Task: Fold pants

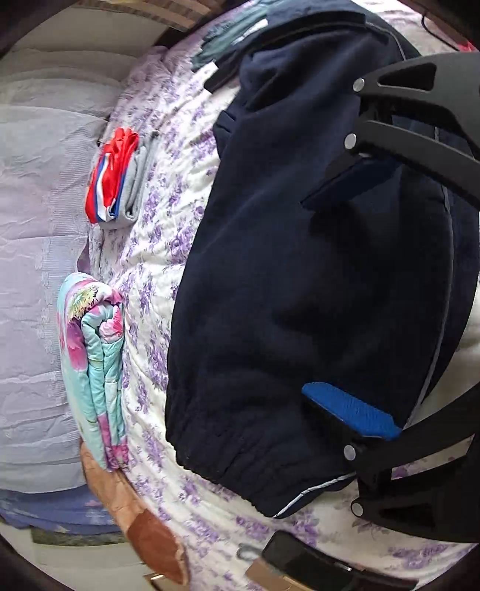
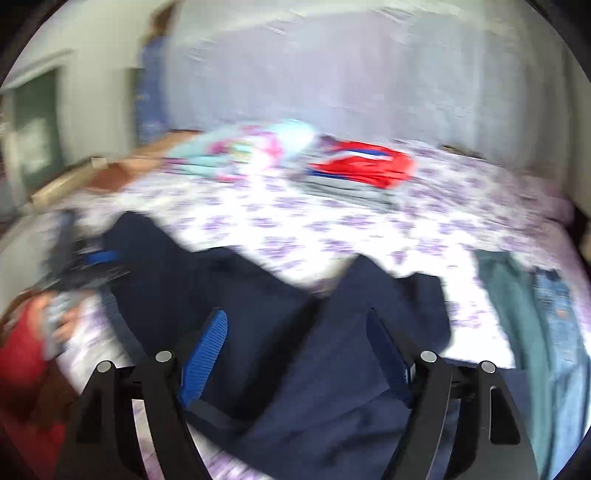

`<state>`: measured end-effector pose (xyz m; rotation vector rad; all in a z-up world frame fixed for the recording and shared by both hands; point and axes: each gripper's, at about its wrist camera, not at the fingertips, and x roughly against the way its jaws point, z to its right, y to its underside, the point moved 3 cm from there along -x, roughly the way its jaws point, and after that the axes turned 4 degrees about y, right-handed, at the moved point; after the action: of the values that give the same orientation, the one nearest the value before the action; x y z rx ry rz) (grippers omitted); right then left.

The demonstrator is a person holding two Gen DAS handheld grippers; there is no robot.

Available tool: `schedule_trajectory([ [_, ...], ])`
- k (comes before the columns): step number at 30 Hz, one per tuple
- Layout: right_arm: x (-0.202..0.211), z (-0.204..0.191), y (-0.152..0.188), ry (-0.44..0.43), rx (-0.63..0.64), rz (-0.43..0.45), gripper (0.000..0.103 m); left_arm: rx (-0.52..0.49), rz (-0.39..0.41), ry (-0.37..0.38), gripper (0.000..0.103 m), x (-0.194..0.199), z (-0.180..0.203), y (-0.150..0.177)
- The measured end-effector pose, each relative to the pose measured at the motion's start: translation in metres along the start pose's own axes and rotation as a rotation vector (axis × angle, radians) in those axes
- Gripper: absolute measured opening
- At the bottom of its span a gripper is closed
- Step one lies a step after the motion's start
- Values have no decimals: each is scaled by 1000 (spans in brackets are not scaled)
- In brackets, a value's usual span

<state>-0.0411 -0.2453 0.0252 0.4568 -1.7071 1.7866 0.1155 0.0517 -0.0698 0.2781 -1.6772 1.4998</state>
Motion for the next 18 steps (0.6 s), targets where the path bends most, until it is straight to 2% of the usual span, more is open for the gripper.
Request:
schedule_trajectory([
  [2,-41,-2,-17,78,-1,-56,78,-13,-3,-26,97,-1,2,0],
  [5,-99,-8,-31,173,25,-135,78,-2,0,-5,97,1,-4,0],
  [7,-127,-8,-29,236,39,-184,78,9,5,10,97,3,-7,1],
  [10,-148,-6,-13,266,68,-231,74,8,8,16,97,4,-6,3],
  [12,-152,-2,-4,241,69,-240,39,7,8,23,98,3,-6,2],
  [13,-152,5,0,221,41,-247,14,6,7,26,98,2,-6,2],
  [14,-145,13,1,195,-4,-221,6,8,7,30,98,2,-6,2],
  [16,-111,27,3,169,-79,-107,5,8,6,39,98,3,-8,2],
  [18,-57,54,11,151,-211,17,5,5,4,47,98,3,-8,2],
])
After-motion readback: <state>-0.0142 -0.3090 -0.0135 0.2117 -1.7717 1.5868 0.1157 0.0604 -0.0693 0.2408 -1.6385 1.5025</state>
